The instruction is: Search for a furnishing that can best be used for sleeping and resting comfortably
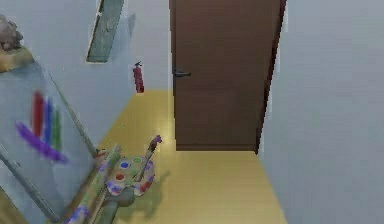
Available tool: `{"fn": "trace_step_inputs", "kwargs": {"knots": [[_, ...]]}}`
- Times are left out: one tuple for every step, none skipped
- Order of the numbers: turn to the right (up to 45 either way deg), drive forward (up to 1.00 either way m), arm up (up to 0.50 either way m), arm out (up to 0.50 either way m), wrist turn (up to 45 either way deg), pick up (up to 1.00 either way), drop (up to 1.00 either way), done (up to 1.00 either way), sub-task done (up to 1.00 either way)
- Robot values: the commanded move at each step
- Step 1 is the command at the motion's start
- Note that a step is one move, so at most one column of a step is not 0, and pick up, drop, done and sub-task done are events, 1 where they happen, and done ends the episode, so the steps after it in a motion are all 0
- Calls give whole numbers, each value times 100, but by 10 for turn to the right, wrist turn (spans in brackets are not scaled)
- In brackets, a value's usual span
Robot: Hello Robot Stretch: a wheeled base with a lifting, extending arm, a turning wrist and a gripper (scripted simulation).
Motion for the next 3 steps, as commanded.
{"fn": "trace_step_inputs", "kwargs": {"knots": [[0,100,0,0,0,0,0,0,0],[0,30,0,0,0,0,0,0,0],[-450,0,0,0,0,0,0,0,0]]}}
